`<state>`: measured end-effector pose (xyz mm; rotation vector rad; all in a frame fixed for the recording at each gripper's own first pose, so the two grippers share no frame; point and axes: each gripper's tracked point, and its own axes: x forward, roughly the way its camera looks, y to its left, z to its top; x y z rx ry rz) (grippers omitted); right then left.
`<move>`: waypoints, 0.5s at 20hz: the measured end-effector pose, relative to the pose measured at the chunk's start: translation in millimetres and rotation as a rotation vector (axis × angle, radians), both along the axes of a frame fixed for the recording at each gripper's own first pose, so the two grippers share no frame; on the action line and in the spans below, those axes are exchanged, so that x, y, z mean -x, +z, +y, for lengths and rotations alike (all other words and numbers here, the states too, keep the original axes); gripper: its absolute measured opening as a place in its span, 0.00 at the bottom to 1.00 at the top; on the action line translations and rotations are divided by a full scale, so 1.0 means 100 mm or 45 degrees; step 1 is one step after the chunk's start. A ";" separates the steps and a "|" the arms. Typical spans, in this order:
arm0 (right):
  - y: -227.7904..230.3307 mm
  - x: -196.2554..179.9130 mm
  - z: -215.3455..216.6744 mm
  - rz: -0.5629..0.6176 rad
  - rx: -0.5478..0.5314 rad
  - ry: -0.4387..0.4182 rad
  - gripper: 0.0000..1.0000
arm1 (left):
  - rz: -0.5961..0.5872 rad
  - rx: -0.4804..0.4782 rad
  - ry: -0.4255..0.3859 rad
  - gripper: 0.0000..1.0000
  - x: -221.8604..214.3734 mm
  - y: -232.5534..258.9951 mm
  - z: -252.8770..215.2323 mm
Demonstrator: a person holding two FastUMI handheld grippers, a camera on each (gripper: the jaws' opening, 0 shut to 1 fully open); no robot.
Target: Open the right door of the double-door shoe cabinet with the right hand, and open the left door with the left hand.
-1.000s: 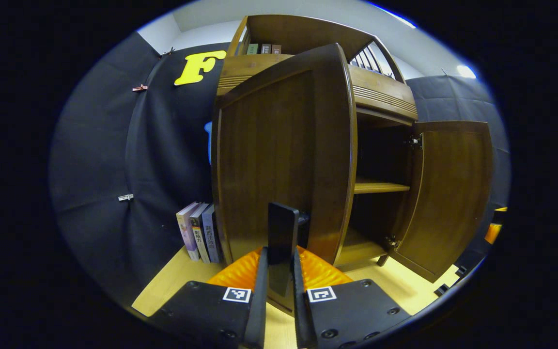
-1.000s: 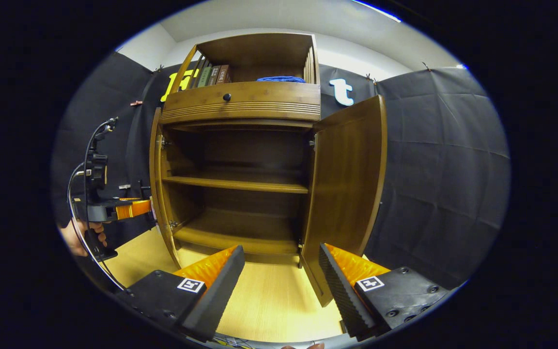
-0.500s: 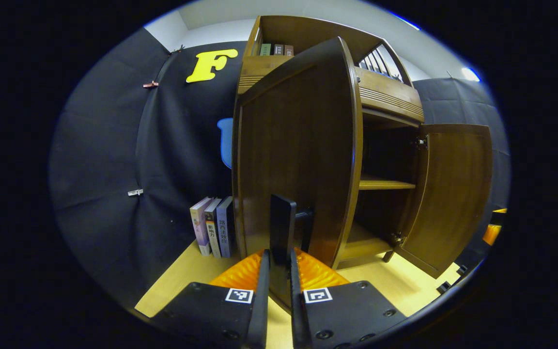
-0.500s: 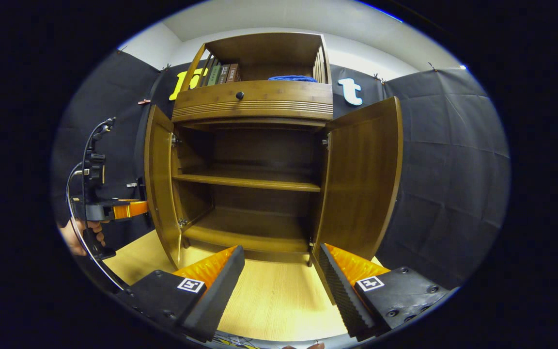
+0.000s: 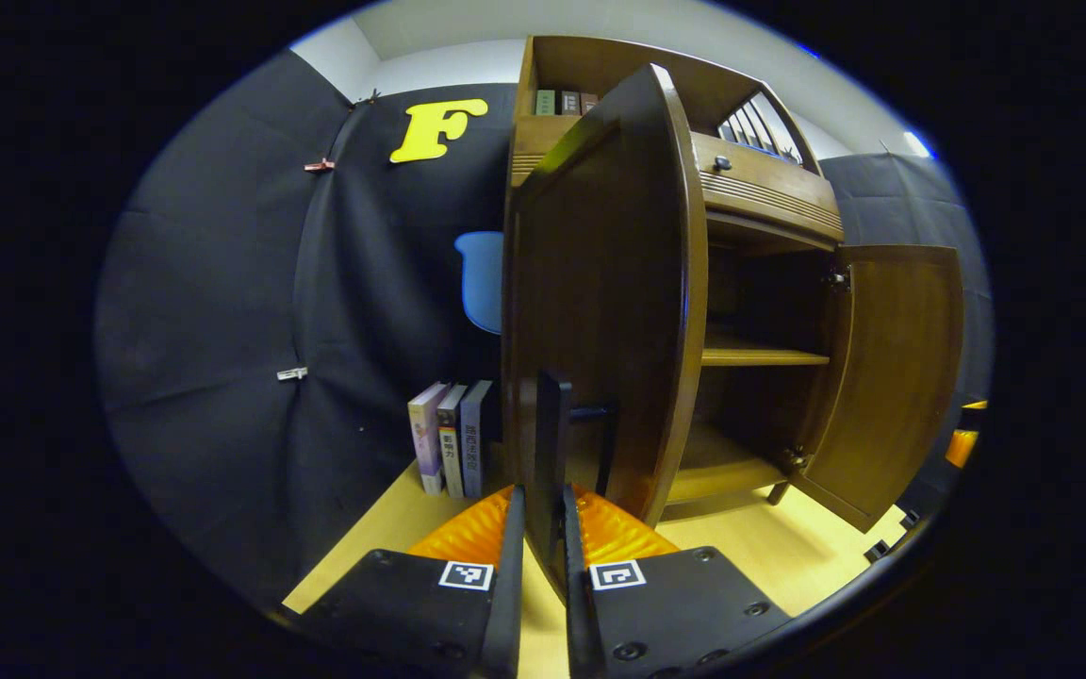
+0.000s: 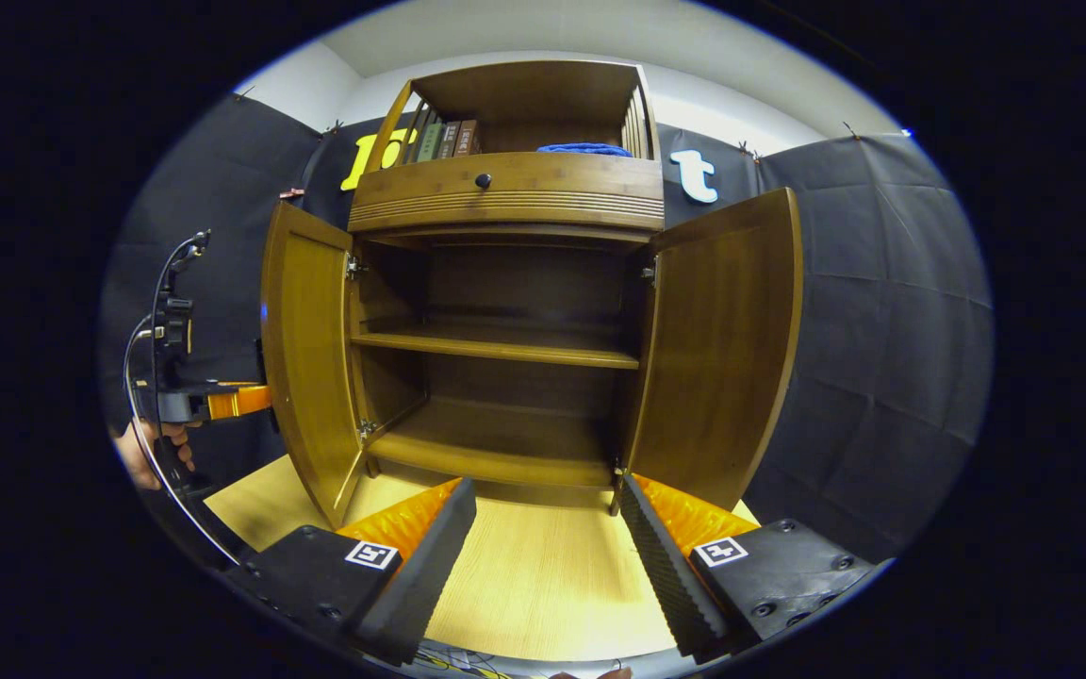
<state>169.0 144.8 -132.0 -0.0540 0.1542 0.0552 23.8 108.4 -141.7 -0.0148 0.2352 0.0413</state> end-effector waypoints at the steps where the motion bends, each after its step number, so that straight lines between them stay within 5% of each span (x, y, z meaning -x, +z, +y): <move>1: 0.00 -0.01 0.02 0.000 0.003 0.008 0.98 | -0.006 0.001 0.011 0.23 0.01 0.01 0.07; 6: 0.05 -0.09 0.11 -0.011 -0.001 0.039 0.98 | -0.022 0.006 0.124 0.20 0.08 0.04 0.63; 10: 0.05 -0.14 0.19 -0.015 0.002 0.060 0.96 | -0.016 0.034 0.110 0.24 0.10 0.04 0.65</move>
